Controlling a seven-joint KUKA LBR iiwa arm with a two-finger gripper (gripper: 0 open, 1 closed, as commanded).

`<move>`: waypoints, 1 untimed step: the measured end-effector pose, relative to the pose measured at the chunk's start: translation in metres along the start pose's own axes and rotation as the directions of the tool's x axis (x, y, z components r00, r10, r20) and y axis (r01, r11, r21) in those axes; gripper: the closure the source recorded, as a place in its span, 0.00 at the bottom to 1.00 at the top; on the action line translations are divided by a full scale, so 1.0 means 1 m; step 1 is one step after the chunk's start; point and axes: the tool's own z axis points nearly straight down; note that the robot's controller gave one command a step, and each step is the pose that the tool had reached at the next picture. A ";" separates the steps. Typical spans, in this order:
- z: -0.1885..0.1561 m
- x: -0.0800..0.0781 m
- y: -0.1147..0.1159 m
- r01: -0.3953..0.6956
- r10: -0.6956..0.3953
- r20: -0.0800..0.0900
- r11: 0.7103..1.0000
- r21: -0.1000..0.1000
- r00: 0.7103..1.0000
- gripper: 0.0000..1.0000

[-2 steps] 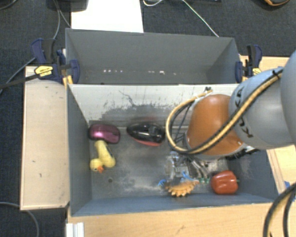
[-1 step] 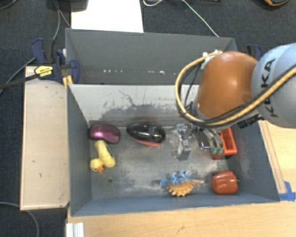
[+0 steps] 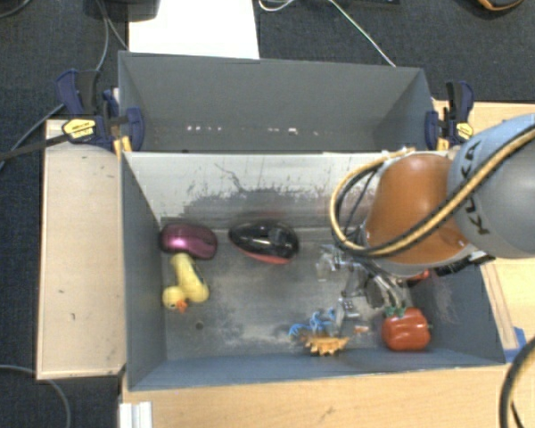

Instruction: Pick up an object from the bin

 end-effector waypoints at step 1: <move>0.000 0.000 0.000 -0.001 0.001 0.000 1.000 0.000 1.000 0.00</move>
Offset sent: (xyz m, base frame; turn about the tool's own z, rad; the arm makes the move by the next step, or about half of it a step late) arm -0.0164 -0.0131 -0.0392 -0.0819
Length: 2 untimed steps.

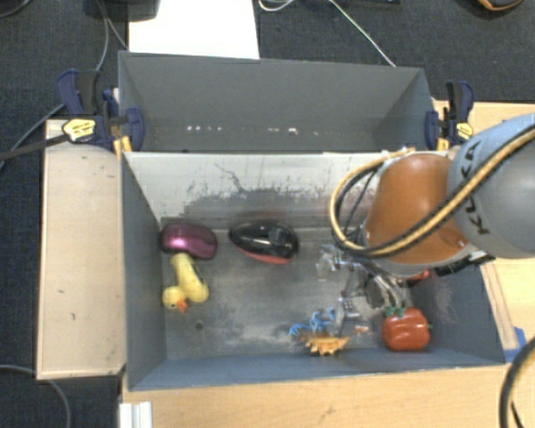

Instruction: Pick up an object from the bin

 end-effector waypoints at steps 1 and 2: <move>0.039 0.016 -0.013 0.081 -0.081 0.001 0.997 -0.001 0.997 0.00; 0.037 0.022 -0.002 0.027 -0.027 0.007 1.000 0.001 1.000 0.00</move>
Offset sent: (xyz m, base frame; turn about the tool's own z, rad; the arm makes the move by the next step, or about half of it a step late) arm -0.0245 -0.0010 -0.0393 -0.0240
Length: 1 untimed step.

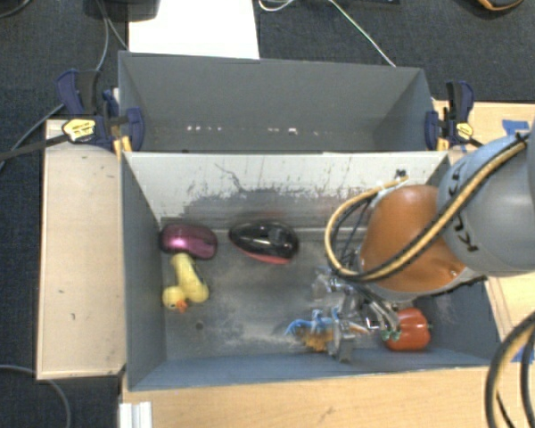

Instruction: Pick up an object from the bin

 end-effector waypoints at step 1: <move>0.001 -0.011 0.000 0.288 -0.288 -0.004 0.957 -0.002 0.957 1.00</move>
Offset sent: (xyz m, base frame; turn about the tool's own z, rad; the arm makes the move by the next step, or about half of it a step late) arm 0.0000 0.0000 0.0000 0.0000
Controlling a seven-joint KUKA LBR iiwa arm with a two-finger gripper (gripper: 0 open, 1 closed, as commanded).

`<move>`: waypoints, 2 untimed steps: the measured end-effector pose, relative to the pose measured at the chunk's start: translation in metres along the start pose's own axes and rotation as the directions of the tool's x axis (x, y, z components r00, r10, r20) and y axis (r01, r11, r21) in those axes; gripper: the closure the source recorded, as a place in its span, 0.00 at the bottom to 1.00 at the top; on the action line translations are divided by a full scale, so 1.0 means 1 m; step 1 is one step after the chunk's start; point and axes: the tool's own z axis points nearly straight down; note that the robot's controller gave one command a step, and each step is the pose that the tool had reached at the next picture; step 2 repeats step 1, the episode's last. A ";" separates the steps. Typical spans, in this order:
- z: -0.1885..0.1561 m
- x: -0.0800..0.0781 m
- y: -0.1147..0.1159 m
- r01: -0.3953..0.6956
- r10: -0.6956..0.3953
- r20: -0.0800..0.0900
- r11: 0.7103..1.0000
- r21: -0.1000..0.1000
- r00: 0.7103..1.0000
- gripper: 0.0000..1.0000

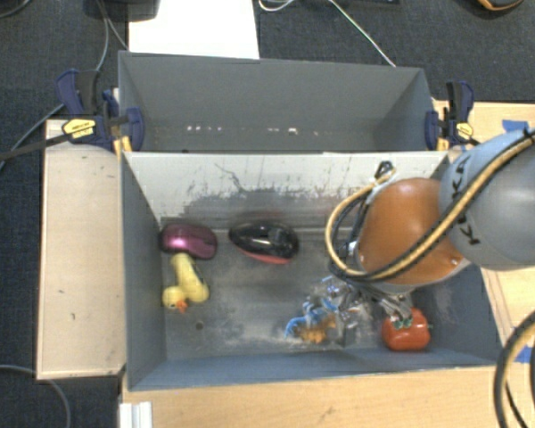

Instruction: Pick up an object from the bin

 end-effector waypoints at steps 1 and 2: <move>0.000 0.000 0.000 -0.001 0.001 0.000 1.000 0.000 1.000 1.00; 0.000 0.000 0.000 -0.001 0.001 0.000 1.000 0.000 1.000 1.00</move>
Offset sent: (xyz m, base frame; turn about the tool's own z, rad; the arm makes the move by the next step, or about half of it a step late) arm 0.0081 -0.0051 -0.0012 -0.0359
